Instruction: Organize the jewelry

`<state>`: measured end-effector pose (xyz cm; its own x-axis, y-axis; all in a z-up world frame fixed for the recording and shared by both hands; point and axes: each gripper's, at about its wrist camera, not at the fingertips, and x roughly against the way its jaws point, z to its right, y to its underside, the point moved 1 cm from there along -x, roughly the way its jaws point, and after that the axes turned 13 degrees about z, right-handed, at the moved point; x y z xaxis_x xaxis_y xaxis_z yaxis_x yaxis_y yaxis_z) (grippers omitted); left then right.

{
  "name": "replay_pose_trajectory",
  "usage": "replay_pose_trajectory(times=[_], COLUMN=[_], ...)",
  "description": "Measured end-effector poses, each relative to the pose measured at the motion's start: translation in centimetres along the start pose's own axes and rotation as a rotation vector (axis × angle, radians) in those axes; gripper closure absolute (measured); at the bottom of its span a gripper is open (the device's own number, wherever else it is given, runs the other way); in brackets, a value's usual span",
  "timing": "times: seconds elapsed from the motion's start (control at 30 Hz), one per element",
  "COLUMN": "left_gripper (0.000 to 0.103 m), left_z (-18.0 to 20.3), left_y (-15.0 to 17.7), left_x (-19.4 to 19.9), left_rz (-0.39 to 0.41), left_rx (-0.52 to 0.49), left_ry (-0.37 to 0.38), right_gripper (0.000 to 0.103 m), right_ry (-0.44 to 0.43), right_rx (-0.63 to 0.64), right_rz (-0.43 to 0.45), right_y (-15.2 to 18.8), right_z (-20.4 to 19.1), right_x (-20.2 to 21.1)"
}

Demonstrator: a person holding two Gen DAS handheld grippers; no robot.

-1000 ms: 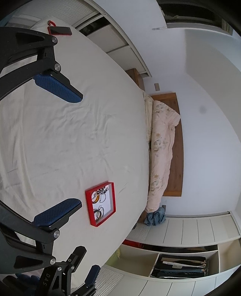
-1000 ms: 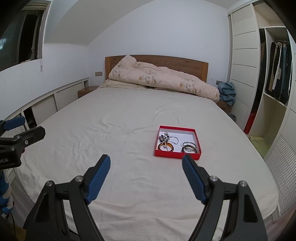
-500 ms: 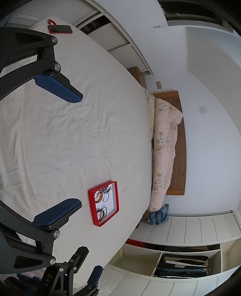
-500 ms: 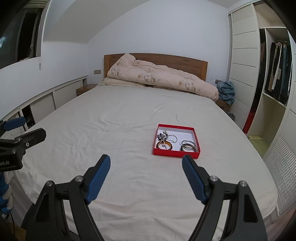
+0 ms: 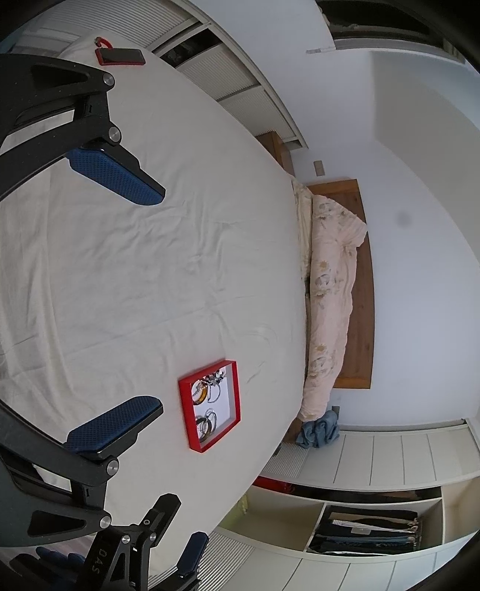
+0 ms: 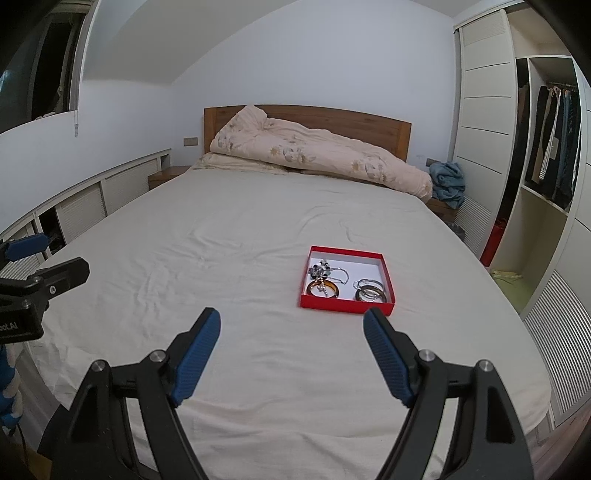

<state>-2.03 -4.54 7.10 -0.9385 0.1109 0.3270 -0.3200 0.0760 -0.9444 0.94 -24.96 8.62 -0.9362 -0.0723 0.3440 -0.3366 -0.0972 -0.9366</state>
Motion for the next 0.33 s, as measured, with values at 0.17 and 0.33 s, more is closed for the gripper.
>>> replay_pose_trajectory(times=[0.17,0.33], left_gripper=[0.001,0.001], left_z=[0.14,0.09], left_y=[0.13,0.18], left_x=[-0.05,-0.05], left_rz=[0.004,0.007], left_rx=[0.003,0.01], left_ry=[0.003,0.005], right_gripper=[0.024,0.024], right_ry=[0.001,0.0], right_rx=[0.0,0.003], right_rz=[-0.004,-0.006], right_y=[0.08,0.13], right_z=[0.2,0.19], right_x=[-0.21,-0.27])
